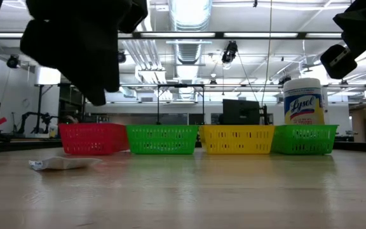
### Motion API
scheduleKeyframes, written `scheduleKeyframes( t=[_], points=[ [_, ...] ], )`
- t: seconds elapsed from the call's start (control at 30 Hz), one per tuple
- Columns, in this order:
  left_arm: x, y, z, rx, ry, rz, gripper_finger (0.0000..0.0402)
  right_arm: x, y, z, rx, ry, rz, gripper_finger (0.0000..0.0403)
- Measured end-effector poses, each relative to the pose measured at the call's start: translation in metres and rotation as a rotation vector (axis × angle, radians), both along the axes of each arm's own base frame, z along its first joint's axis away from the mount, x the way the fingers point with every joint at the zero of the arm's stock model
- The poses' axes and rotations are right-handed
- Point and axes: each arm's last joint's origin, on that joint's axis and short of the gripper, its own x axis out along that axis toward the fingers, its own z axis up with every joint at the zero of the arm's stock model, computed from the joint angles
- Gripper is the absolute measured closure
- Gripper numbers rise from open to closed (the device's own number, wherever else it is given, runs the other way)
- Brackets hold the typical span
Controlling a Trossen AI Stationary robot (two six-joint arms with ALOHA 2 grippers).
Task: Pick & Place First Aid Supplies
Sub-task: Put the blue bandage into the left green bin
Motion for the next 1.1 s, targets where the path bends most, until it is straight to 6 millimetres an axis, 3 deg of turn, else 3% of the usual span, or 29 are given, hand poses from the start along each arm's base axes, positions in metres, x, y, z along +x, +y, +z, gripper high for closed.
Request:
scheduleKeyframes(
  t=[0.17,0.43,0.6,1.1],
  points=[
    [0.003,-0.003,0.008,0.109,0.135,0.049,0.0268,0.000,0.000,0.000,0.000,0.000,0.000,0.0394],
    [0.031,-0.022,-0.010,0.187,0.329,-0.017,0.0268,0.000,0.000,0.000,0.000,0.000,0.000,0.0394],
    [0.035,-0.025,-0.014,0.265,0.459,-0.019,0.0268,0.000,0.000,0.000,0.000,0.000,-0.001,0.0394],
    [0.041,-0.028,-0.025,0.262,0.459,-0.013,0.0268,0.000,0.000,0.000,0.001,0.000,-0.005,0.0394]
  ],
)
